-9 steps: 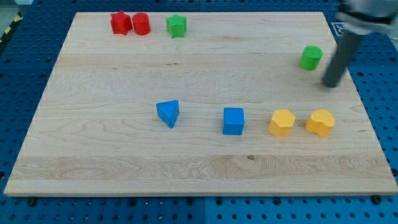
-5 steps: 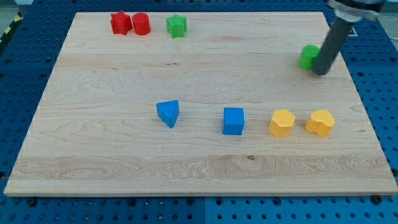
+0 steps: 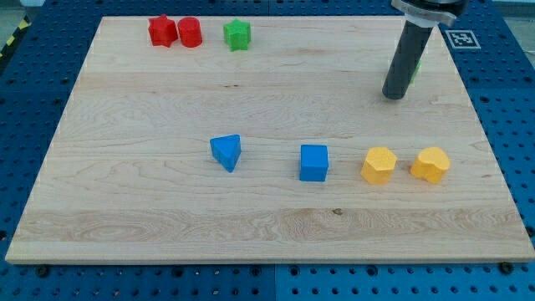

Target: Push the green circle towards the green star

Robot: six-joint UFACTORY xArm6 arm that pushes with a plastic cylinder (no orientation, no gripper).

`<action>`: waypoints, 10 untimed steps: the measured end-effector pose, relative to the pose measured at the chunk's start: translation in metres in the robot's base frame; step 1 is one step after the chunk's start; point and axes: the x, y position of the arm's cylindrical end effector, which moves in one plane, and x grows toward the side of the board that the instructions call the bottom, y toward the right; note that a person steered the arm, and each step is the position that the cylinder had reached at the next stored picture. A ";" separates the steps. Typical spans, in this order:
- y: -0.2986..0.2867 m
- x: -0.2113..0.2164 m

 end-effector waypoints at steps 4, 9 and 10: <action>0.042 -0.064; 0.090 -0.125; 0.080 -0.121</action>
